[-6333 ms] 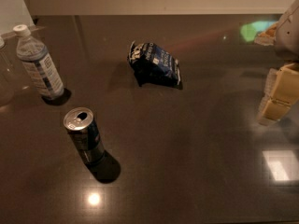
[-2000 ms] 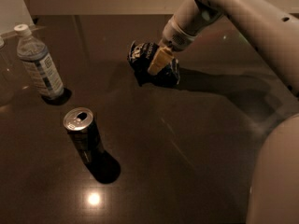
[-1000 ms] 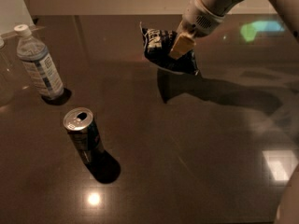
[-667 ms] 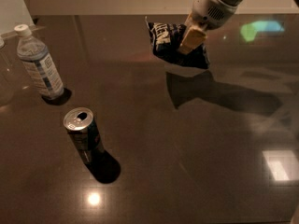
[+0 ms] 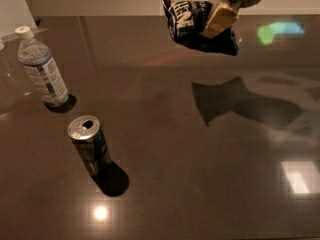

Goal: Pick blue chip bag

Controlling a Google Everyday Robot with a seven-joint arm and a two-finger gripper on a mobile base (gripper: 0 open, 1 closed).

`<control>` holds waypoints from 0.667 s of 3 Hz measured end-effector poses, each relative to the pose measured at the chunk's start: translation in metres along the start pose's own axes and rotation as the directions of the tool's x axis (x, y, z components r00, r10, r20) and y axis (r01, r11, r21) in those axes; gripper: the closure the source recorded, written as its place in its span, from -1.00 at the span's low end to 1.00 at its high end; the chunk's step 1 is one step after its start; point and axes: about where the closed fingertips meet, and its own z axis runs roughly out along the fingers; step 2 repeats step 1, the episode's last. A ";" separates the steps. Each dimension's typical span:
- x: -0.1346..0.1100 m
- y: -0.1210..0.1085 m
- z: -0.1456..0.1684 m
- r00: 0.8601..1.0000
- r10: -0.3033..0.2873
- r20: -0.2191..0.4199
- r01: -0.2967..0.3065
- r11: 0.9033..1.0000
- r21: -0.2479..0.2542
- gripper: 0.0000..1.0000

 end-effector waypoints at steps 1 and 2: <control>0.000 0.000 0.000 1.000 0.000 0.000 0.000 1.000 0.000 1.00; 0.000 0.000 0.000 1.000 0.000 0.000 0.000 1.000 0.000 1.00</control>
Offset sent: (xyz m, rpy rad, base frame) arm 0.0000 0.0000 0.0000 0.0000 0.0000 0.0000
